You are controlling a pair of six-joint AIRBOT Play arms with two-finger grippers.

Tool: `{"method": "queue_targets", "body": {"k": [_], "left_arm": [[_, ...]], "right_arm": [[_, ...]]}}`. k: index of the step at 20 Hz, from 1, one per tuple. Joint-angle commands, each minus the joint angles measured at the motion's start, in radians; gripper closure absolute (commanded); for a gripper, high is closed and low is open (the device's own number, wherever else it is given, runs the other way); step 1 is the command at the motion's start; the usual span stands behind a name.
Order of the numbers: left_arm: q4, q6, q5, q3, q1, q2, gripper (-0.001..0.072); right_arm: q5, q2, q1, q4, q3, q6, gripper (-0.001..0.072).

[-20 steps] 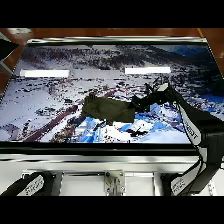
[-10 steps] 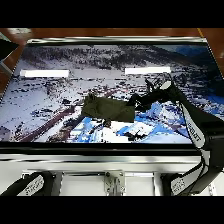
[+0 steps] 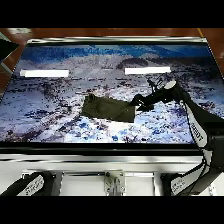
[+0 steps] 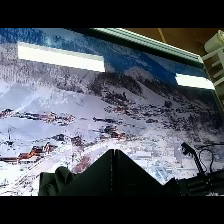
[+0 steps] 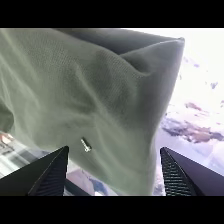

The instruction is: Fold the shirts.

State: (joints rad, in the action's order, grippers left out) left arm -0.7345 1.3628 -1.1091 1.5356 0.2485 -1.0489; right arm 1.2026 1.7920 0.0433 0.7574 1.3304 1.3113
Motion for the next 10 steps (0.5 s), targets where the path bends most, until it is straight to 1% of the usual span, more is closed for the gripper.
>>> {"method": "queue_targets", "body": {"k": [1, 5, 8, 10], "left_arm": [[0.0, 0.0, 0.0, 0.0, 0.0, -0.005, 0.0672], [0.0, 0.0, 0.0, 0.0, -0.001, -0.035, 0.0671], [0.0, -0.002, 0.002, 0.0, -0.037, -0.053, 0.0671], [0.0, -0.033, 0.013, 0.0, -0.075, -0.055, 0.0671]], "right_arm": [[0.005, -0.001, -0.005, 0.0, 0.0, -0.025, 0.0012], [-0.026, 0.0, -0.005, 0.0, 0.0, -0.039, 0.0012], [-0.065, 0.009, 0.01, -0.002, 0.0, -0.037, 0.0012], [-0.078, 0.025, 0.023, -0.008, 0.0, -0.033, 0.0012]]}}
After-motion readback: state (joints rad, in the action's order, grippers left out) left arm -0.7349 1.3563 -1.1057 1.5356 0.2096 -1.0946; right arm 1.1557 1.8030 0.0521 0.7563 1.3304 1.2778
